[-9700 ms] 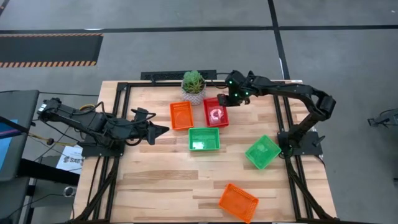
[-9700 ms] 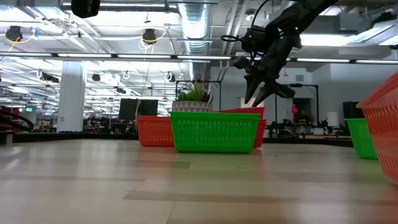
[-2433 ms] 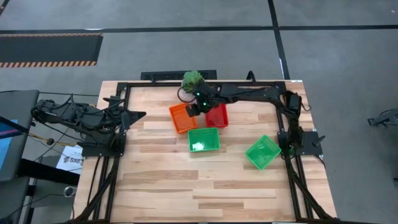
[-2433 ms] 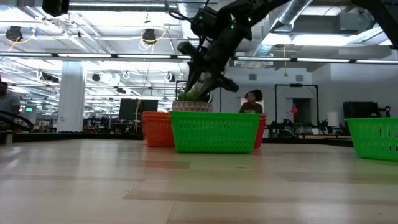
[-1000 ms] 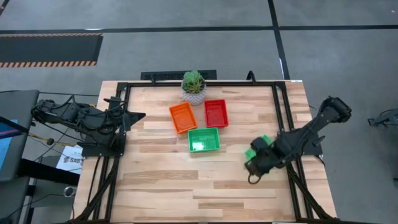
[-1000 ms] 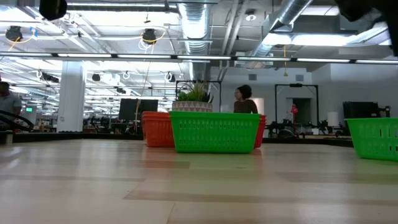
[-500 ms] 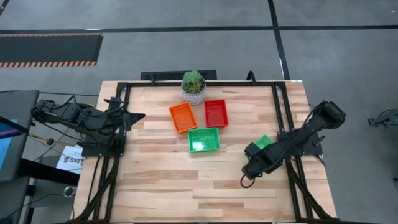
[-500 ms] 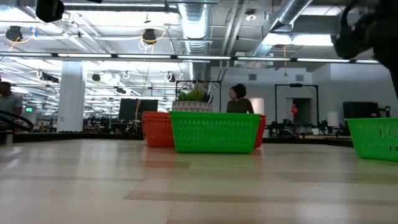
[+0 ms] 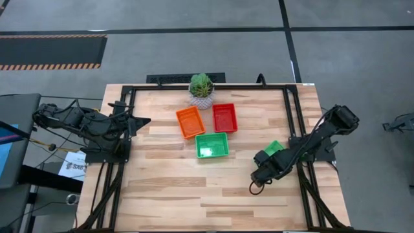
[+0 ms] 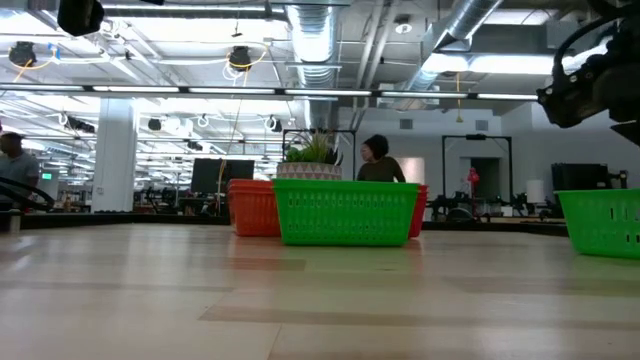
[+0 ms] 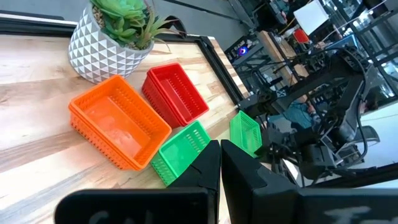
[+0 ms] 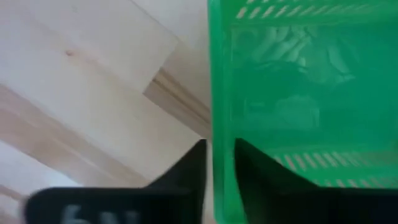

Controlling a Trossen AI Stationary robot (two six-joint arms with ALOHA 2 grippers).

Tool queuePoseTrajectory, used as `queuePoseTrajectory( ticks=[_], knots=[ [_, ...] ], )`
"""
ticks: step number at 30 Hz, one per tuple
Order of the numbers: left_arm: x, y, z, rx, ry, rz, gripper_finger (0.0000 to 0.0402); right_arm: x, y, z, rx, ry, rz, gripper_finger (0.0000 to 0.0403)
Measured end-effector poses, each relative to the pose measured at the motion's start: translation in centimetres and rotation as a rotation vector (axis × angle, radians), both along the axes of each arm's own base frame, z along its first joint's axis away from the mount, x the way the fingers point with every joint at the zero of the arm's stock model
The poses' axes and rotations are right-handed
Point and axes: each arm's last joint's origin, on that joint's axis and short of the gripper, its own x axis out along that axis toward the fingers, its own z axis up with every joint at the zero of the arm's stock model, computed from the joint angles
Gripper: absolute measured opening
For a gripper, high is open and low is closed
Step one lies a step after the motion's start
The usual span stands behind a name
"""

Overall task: Stack baskets by color
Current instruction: Stack the right green bin on the left green bins

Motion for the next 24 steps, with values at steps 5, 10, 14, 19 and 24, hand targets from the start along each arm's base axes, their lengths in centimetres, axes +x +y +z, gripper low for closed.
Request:
queuePoseTrajectory(
  ticks=[5, 10, 14, 19, 24],
  knots=[
    [0.0, 0.0, 0.0, 0.000, 0.000, 0.000, 0.0000, 0.1, 0.1, 0.0, 0.018, -0.002, -0.004, 0.0014],
    [0.0, 0.0, 0.0, 0.000, 0.000, 0.000, 0.0000, 0.6, 0.5, 0.9, 0.047, -0.020, 0.015, 0.0010],
    [0.0, 0.0, 0.0, 0.000, 0.000, 0.000, 0.0000, 1.7, 0.6, 2.9, 0.063, -0.059, 0.076, 0.0011],
    [0.0, 0.0, 0.0, 0.000, 0.000, 0.000, 0.0000, 3.7, -0.1, 6.6, 0.028, -0.146, 0.163, 0.0005],
    [0.0, 0.0, 0.0, 0.000, 0.001, 0.000, 0.0000, 5.5, -1.5, 11.8, -0.045, -0.263, 0.254, 0.0004]
  ],
)
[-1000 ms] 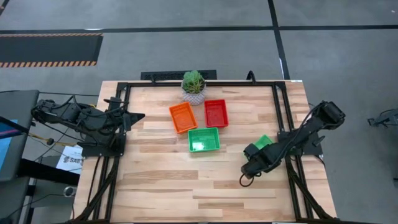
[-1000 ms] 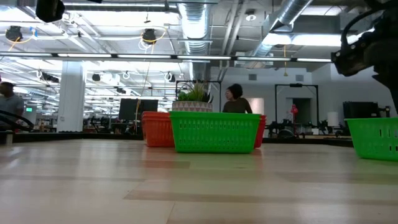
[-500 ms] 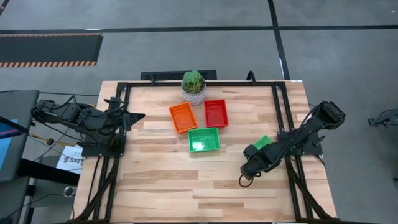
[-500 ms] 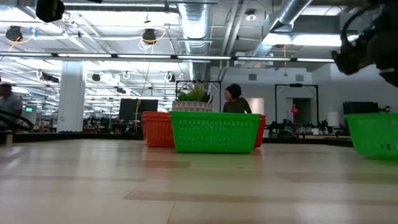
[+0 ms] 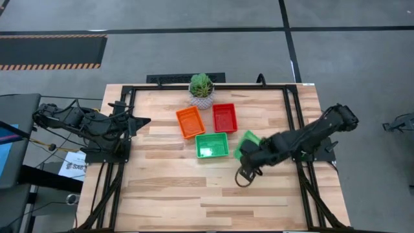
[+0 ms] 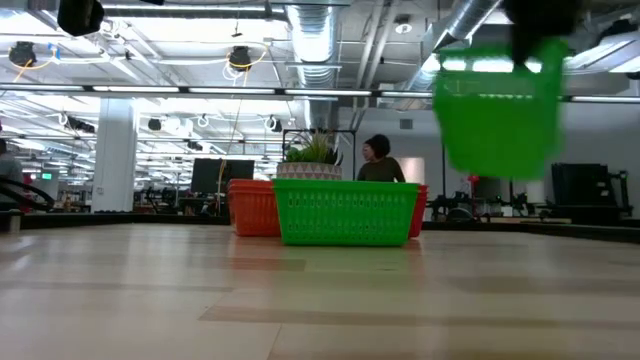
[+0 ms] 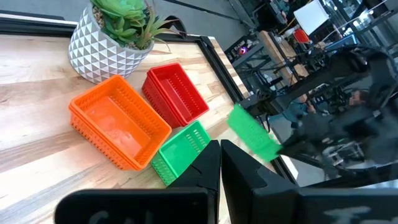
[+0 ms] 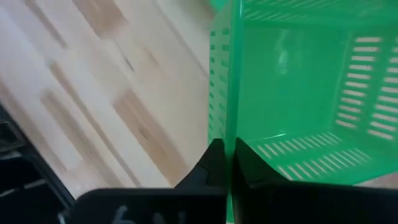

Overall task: Stack baskets by color
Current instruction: Stack the right green bin on the left green bins

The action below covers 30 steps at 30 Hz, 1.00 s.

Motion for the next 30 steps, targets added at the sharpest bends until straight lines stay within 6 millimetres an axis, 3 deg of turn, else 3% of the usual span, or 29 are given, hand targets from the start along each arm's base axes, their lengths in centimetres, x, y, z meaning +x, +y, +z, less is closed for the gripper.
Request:
queuePoseTrajectory(
  ticks=[3, 6, 10, 17, 25, 30],
  knots=[
    [0.0, 0.0, 0.0, 0.000, 0.000, 0.000, 0.0000, 0.9, -0.9, 3.3, -0.071, -0.102, 0.123, 0.0003],
    [0.0, 0.0, 0.0, 0.001, 0.001, 0.000, 0.0000, 1.6, -1.6, 6.0, -0.184, -0.197, 0.355, 0.0003],
    [0.0, 0.0, -0.1, 0.004, 0.009, 0.000, 0.0000, 2.2, -2.4, 7.7, -0.384, -0.242, 0.748, 0.0003],
    [-0.1, 0.0, -0.2, 0.010, 0.022, -0.001, 0.0000, 2.4, -3.9, 7.6, -0.719, -0.118, 1.439, 0.0007],
    [-0.2, 0.1, -0.3, 0.027, 0.039, 0.021, 0.0000, 2.5, -6.2, 6.2, -0.993, 0.247, 1.729, 0.0003],
    [-0.3, 0.2, -0.4, 0.045, 0.043, 0.050, 0.0000, 2.5, -7.1, 3.8, -0.968, 0.370, 1.857, 0.0003]
  ],
)
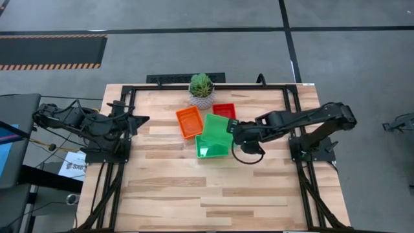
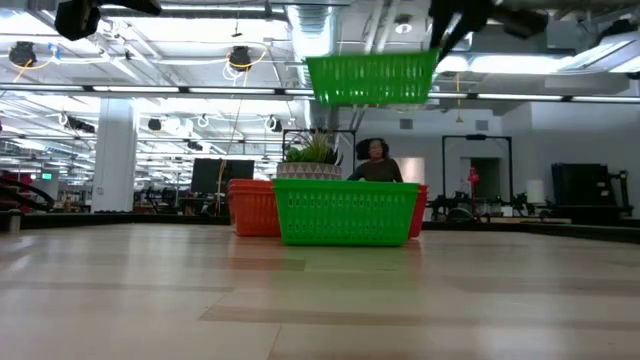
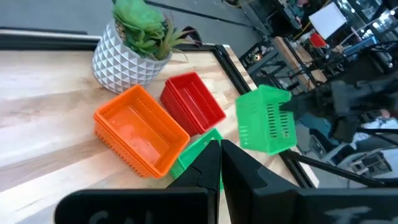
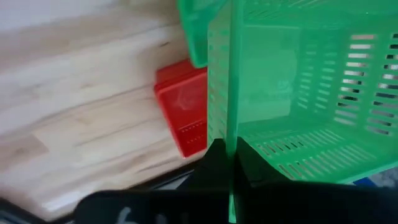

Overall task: Stack baskets by color
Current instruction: Stack the right green bin on the left green bins

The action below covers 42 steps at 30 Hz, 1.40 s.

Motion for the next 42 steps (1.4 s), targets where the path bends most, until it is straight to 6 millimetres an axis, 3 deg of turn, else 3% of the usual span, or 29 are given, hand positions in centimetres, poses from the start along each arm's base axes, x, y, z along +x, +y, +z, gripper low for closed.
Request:
queuePoseTrajectory(
  ticks=[7, 13, 20, 33, 42],
  knots=[
    [-0.1, 0.1, -0.1, 0.024, 0.008, 0.035, 0.0000, 0.8, -0.4, -4.3, -0.070, 0.037, 0.128, 0.0002],
    [-0.1, 0.2, -0.1, 0.029, 0.010, 0.042, 0.0000, 2.1, -0.9, -5.7, -0.055, -0.073, 0.196, 0.0002],
    [-0.2, 0.2, -0.1, 0.032, 0.015, 0.042, 0.0000, 2.0, -2.2, -7.8, -0.050, -0.037, 0.250, 0.0002],
    [-0.3, 0.3, -0.3, 0.048, 0.029, 0.070, 0.0000, 1.8, -2.6, -9.9, -0.010, -0.028, 0.331, 0.0003],
    [-0.3, 0.3, -0.3, 0.042, 0.020, 0.088, 0.0000, 1.8, -3.4, -10.1, 0.039, -0.037, 0.334, 0.0010]
  ],
)
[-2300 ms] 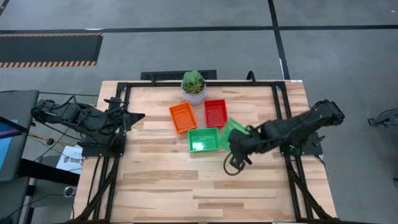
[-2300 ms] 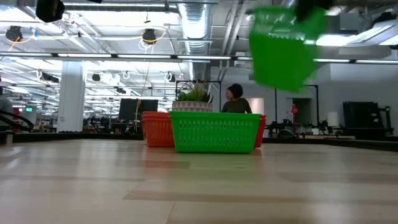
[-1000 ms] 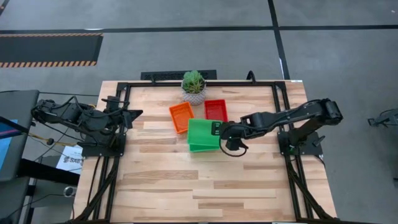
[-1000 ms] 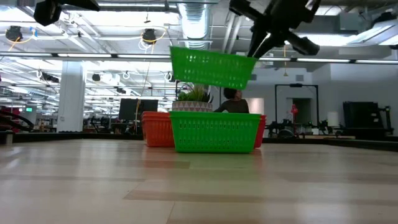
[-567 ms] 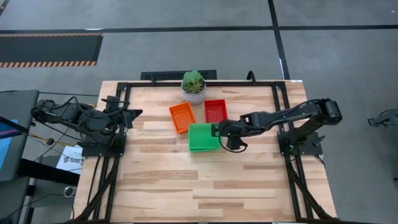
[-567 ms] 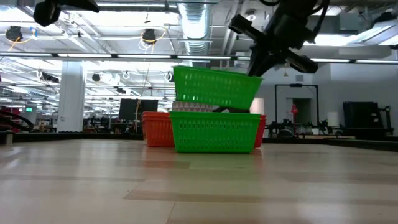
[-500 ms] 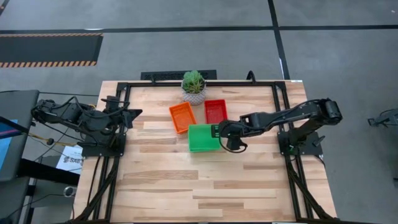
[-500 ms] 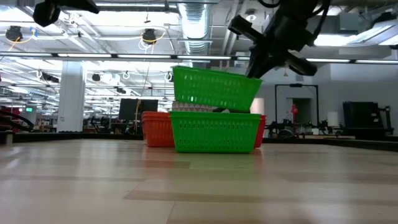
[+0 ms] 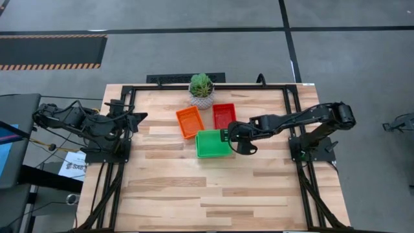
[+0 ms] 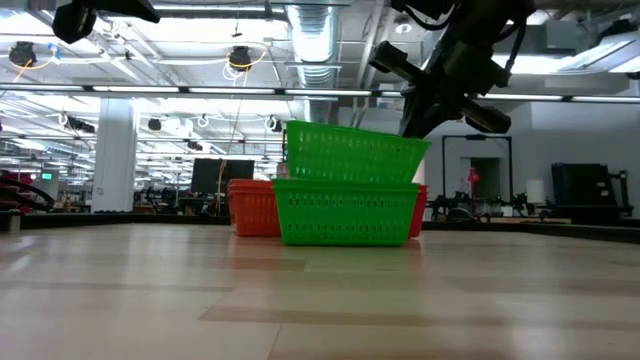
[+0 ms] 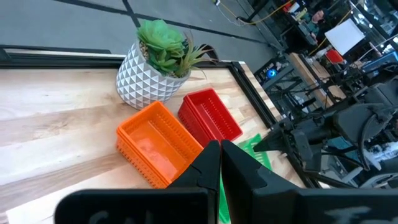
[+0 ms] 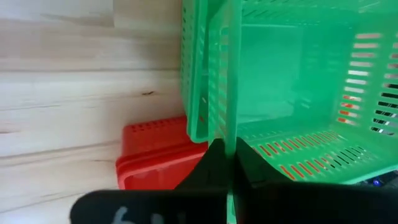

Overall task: Stack baskets by color
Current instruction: Stack the right green bin on the left green bins

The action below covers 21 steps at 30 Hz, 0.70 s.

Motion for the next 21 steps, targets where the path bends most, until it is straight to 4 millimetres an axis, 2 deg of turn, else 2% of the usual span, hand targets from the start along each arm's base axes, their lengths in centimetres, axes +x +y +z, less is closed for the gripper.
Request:
queuePoseTrajectory(
  ticks=[7, 12, 21],
  knots=[
    [0.0, 0.0, 0.0, -0.002, -0.003, 0.003, 0.0000, 0.0, 0.1, 0.0, 0.023, 0.000, 0.014, 0.0007],
    [0.0, 0.0, 0.0, 0.005, -0.006, 0.016, 0.0000, 0.1, -0.4, 0.1, 0.024, -0.008, 0.041, 0.0020],
    [0.0, 0.1, 0.0, 0.008, -0.010, 0.026, 0.0000, 0.4, -1.3, 0.2, 0.042, -0.042, 0.036, 0.0016]
  ],
)
